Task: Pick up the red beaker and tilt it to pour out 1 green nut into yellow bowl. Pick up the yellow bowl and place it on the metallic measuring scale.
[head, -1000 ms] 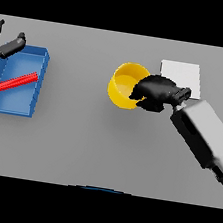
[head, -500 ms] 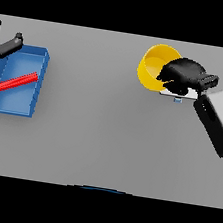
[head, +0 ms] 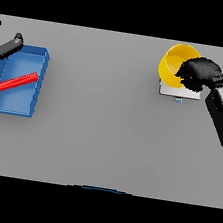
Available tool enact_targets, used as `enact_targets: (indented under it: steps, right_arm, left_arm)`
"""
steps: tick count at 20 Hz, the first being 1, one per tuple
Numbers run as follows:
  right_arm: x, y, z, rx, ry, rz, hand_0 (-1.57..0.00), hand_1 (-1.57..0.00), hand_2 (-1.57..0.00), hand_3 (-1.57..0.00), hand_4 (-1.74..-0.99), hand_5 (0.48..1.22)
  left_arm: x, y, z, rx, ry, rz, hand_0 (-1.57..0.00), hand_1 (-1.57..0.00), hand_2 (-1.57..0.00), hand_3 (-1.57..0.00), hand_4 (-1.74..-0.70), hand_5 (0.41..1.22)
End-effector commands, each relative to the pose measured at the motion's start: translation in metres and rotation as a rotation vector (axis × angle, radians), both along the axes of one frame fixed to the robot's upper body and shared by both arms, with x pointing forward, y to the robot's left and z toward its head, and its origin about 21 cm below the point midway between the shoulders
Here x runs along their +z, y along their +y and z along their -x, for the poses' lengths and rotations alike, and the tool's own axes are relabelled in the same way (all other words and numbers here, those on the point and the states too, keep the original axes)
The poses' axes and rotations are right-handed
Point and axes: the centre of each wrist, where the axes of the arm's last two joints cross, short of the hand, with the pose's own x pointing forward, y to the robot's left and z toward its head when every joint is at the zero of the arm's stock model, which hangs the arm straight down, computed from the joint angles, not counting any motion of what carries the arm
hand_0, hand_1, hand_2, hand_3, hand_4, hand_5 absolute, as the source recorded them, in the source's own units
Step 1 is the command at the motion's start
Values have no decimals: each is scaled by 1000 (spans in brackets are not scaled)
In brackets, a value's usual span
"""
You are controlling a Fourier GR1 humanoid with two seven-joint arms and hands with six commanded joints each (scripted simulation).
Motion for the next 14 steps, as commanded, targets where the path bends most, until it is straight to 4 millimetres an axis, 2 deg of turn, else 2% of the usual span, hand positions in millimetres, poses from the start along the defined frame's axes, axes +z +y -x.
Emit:
enact_targets:
  steps: [1,6,9,10,12,13,14]
  right_arm:
    - [-2,-2,-1,-5,-3,-2,-1526,-1408,-1483,-1507,-1729,1221]
    - [-8,-18,-6,-34,25,11,-1452,-1278,-1377,-1550,-1730,1221]
    - [-15,-19,-8,-38,33,15,-1392,-1205,-1322,-1560,-1730,1221]
    - [-17,-21,-8,-54,29,22,-1397,-1205,-1316,-1562,-1730,1221]
    - [-18,-18,-10,-58,39,-3,-1417,-1230,-1402,-1536,-1728,1221]
    - [-21,-20,-10,-62,53,-12,-1404,-1181,-1293,-1543,-1670,1221]
    - [-21,-20,-10,-76,59,-7,-1410,-1150,-1182,-1387,-1644,1221]
  left_arm:
    - [1,1,-1,8,0,-4,1,1,1,1,-831,771]
    - [0,2,-3,19,21,1,1,1,1,1,-848,783]
    - [-2,3,-4,21,19,-7,1,1,1,1,-839,786]
    - [-2,4,-4,24,21,-2,1,1,1,1,-838,776]
    - [-2,5,-7,19,22,-4,1,1,1,1,-840,771]
    - [-3,4,-8,13,17,-2,1,1,1,1,-841,772]
    - [-2,3,-7,8,13,-3,1,1,1,1,-843,773]
